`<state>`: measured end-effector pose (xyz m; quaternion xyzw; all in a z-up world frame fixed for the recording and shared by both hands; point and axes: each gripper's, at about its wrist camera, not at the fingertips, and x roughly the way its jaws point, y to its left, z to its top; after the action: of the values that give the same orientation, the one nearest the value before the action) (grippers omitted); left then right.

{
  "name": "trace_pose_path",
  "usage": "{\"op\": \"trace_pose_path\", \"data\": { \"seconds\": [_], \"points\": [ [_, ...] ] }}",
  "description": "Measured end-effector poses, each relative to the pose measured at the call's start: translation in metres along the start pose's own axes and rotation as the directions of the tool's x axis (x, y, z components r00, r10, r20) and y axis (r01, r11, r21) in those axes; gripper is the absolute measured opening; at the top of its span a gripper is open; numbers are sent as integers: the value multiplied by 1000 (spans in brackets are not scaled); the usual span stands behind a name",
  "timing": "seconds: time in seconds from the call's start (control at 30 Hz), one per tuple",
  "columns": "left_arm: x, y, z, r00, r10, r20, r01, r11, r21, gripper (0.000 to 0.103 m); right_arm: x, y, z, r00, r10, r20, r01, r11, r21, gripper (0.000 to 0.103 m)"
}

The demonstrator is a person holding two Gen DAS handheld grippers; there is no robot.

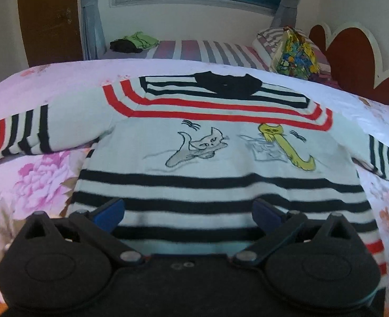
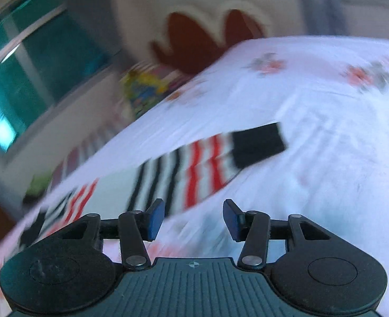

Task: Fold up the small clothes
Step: 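Grasp the black sleeve cuff with the right gripper and lift it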

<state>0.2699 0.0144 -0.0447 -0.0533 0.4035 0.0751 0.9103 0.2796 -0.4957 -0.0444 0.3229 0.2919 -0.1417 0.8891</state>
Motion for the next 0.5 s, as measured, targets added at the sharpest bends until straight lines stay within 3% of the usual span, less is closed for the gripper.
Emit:
{"op": "trace_pose_path", "data": {
  "seconds": [0.2,0.4,0.5],
  "points": [
    [35,-2,10,998,31,-48,-31,999,9,102,48,-46,22,1000,-20,-3,21,984,178,49],
    [55,-7,21,997,35,-67,-34,999,7,102,57,-59,26,1000,-1,26,-4,976,217,48],
    [61,-5,25,998,28,-62,-29,1000,-6,102,67,-58,29,999,-34,19,29,979,202,18]
  ]
}}
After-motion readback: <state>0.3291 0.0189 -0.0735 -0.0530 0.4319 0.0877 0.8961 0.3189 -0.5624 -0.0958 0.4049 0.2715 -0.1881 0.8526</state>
